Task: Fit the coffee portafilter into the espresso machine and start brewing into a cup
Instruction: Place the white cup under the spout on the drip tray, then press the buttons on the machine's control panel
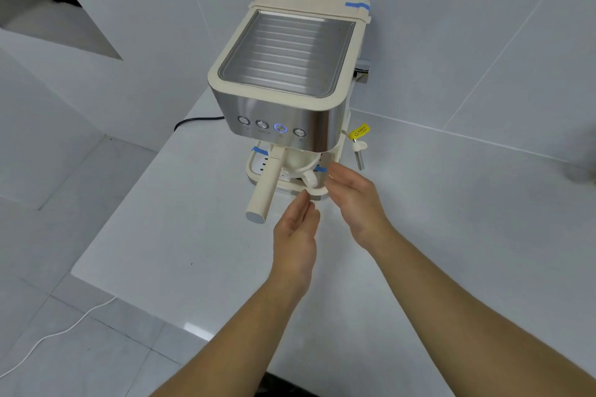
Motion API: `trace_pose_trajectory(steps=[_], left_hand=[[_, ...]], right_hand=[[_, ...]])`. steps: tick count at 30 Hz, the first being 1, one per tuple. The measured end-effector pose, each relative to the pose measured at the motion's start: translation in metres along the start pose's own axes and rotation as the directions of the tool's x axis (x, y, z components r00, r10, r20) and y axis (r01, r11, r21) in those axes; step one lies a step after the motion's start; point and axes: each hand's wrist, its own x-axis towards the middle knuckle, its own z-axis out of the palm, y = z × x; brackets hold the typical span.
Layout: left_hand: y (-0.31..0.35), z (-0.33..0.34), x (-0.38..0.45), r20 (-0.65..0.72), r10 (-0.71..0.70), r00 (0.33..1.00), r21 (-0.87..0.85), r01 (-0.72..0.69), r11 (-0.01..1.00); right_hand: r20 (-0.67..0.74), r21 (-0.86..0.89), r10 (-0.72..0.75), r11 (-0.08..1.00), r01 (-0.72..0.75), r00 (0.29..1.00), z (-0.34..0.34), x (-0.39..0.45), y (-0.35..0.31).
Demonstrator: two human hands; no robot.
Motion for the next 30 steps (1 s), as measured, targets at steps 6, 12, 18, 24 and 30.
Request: trace_pose_trajectory(steps=[6,12,18,24,30], left_hand=[[0.033,-0.034,-0.036,0.189,0.054,0.98,0.132,-0.08,0.988],[0.093,-0.059,-0.04,0.396,0.285,0.873,0.25,-0.401,0.881],[0.146,-0.077,-0.012,0.496,0.512,0.701,0.466,-0.713,0.524],[0.19,-0.079,0.028,0.661,0.546,0.516,0.539,-0.832,0.134],[0.212,-0.072,0.065,0.804,0.346,0.484,0.573,-0.786,-0.232]], right_hand=[[-0.073,0.006,-0.024,1.0,0.025,0.997,-0.008,-0.032,-0.017],[-0.139,-0.096,-0.231,0.971,0.219,0.963,-0.009,-0.061,-0.065],[-0.123,-0.454,-0.431,0.825,0.335,0.894,0.003,-0.069,-0.103],[0.18,-0.79,-0.57,0.402,0.463,0.802,0.024,-0.059,-0.126],[0.282,-0.876,-0.532,0.197,0.441,0.798,0.033,-0.038,-0.137]])
